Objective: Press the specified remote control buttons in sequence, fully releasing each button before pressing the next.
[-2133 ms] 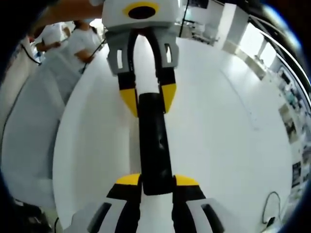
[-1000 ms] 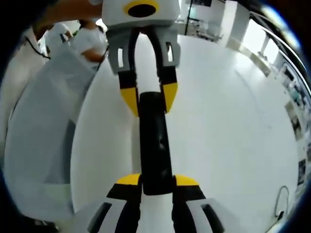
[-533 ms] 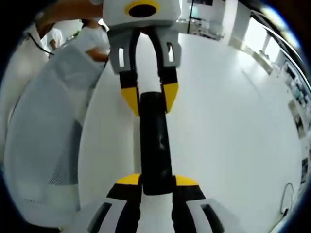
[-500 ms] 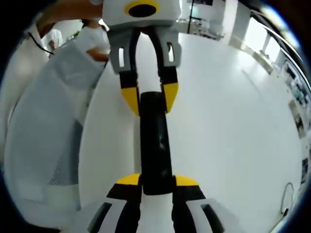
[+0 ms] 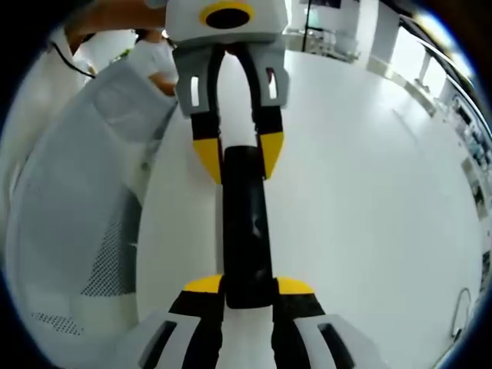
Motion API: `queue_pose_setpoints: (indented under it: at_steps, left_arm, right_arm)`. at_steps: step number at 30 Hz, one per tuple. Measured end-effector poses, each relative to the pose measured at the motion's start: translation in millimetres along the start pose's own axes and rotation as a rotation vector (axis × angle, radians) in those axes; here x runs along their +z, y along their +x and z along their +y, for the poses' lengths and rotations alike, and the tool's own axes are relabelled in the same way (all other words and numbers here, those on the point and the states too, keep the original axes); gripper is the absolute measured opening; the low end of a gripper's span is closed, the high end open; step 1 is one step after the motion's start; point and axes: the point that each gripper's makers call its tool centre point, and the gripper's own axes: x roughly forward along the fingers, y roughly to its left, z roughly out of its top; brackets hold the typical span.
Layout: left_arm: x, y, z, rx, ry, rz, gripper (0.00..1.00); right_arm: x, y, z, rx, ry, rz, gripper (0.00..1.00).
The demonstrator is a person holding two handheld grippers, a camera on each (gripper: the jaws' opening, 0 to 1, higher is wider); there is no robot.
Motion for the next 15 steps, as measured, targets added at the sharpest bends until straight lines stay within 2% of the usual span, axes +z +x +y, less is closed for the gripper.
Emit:
queue_pose_setpoints:
  at_steps: [15]
  left_arm:
    - [-9.3, 4.4, -9.9, 0.001, 0.001, 0.007, 0.23]
  right_arm:
    - [1.6, 7.9, 10.3, 0.015, -0.020, 0.013, 0.20]
